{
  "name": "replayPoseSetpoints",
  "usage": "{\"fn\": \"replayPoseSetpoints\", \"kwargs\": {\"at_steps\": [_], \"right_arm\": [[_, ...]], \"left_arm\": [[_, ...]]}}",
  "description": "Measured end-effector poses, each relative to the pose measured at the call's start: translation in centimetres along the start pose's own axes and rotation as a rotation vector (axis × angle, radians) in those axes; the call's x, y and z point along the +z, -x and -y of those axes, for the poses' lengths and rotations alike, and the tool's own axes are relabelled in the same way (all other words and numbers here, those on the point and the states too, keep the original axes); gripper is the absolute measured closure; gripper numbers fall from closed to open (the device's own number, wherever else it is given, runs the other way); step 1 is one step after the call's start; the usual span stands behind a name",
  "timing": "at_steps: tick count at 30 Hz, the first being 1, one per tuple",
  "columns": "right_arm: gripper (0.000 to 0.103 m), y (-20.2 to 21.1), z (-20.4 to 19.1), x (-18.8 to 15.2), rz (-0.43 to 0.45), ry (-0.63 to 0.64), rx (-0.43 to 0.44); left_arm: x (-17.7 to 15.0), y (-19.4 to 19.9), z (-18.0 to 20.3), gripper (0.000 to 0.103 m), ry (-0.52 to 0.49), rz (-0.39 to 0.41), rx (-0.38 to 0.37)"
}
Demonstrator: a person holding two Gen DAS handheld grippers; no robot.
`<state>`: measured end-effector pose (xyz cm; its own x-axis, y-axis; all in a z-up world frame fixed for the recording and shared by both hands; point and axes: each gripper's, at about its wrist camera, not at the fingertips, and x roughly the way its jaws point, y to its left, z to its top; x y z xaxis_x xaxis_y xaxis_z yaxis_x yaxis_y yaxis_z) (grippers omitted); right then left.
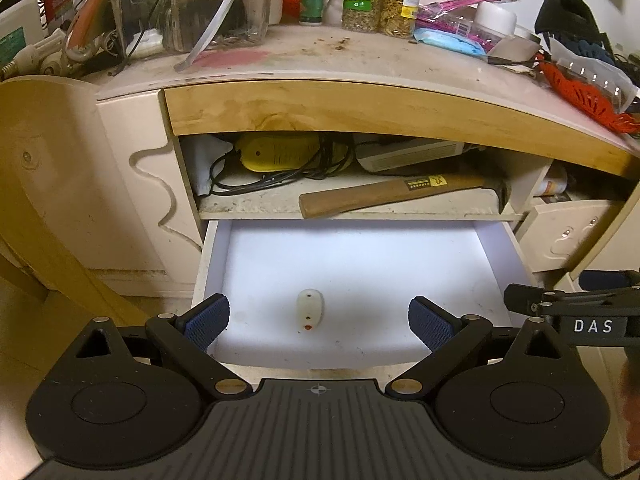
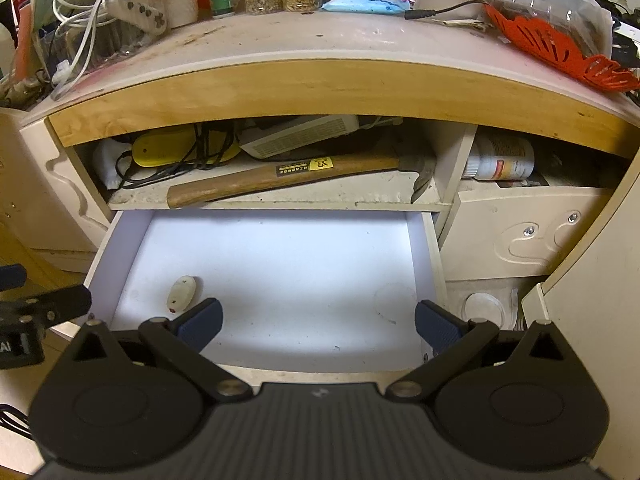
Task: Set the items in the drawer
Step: 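Raise the left tool up and back away from the drawer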
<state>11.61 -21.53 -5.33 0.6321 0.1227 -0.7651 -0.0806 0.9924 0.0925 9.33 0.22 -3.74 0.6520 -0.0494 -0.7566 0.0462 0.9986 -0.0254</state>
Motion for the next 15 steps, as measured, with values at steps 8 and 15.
{"fn": "replayPoseSetpoints", "kwargs": {"at_steps": [8,15], "right_arm": [[0.000,0.0,-0.3,-0.3,0.002,0.013,0.010],[0.000,-1.1,-0.6,-2.2,-0.047,0.041,0.011]], "left_arm": [[-0.4,-0.4,0.0,0.004,-0.010,-0.012,0.010],[-2.3,-2.0,-0.2,0.004,-0.004,-0.082,0.019]]}}
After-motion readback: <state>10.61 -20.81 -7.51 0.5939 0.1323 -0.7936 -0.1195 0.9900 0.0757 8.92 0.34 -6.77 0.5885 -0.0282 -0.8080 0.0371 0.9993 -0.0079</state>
